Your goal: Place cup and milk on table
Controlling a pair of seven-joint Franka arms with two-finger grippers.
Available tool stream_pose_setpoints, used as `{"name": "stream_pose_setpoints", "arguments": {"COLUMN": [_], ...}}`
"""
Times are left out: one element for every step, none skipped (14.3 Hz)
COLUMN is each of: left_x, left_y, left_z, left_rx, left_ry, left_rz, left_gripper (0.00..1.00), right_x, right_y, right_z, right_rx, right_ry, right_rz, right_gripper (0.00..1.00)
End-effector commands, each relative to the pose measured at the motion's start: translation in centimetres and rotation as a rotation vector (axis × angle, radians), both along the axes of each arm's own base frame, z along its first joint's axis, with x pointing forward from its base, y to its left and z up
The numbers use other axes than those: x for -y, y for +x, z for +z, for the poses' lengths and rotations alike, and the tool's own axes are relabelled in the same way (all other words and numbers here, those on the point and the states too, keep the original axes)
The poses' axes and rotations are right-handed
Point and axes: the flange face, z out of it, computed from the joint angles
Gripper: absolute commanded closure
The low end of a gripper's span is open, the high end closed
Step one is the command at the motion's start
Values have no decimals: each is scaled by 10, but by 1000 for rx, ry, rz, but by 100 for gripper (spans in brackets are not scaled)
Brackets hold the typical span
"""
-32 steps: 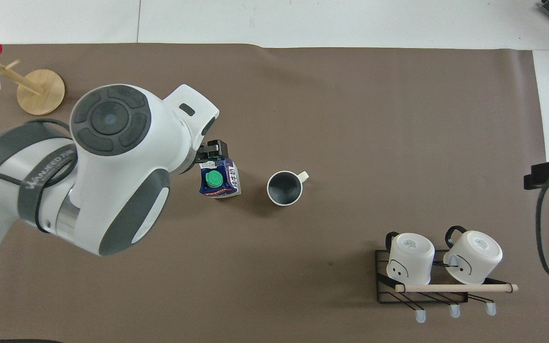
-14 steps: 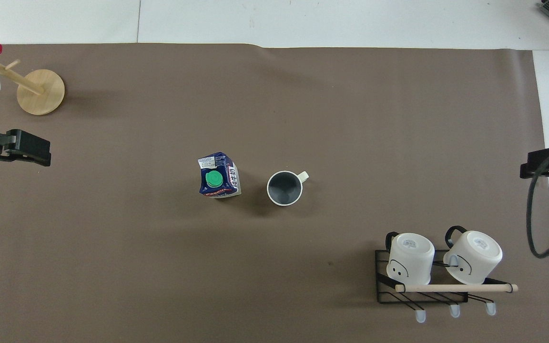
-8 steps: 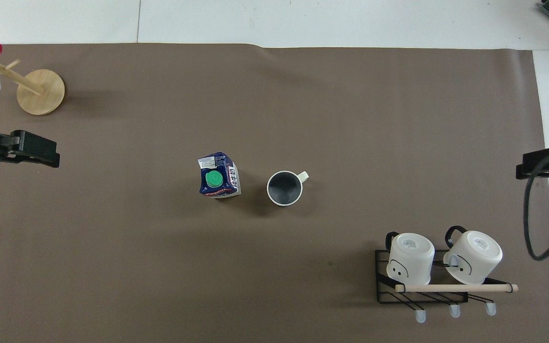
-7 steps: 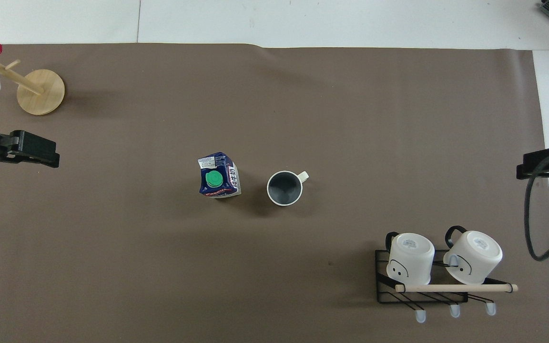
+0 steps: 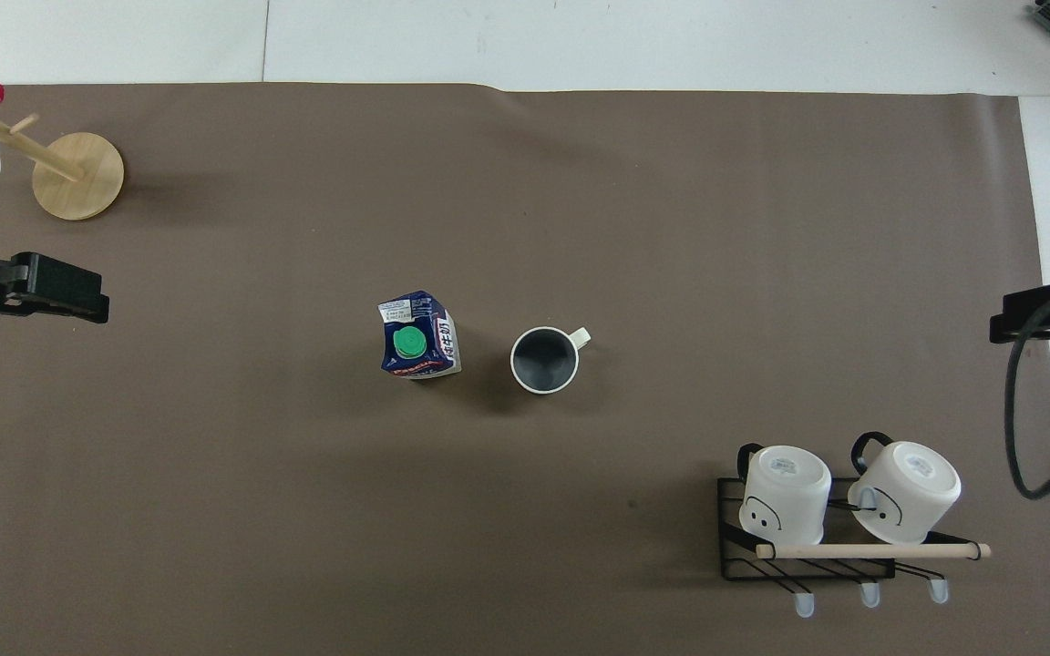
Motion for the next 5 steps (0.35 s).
{"name": "stream_pose_setpoints", "arguments": {"left_x": [-3, -3, -4, -3, -3], "left_y": [-6, -6, -6, -6, -6], "left_z": [5, 4, 4, 4, 5], "left_rx": [-8, -11, -11, -11, -9], "left_ry": [-16, -17, -15, -15, -17], "left_rz": [-7, -7, -5, -7, -7], "left_gripper": [0, 0, 0, 0, 0], "right_x": [2, 2, 2, 2, 2], "right_y": [-4, -5, -6, -6, -6], "right_z": [3, 2, 3, 2, 2], "right_rx": [2, 1, 2, 1, 1], "right_ry": [-5, -5, -5, -5, -5], "right_rz": [23, 25, 25, 25, 25], "right_gripper": [0, 0, 0, 0, 0]}}
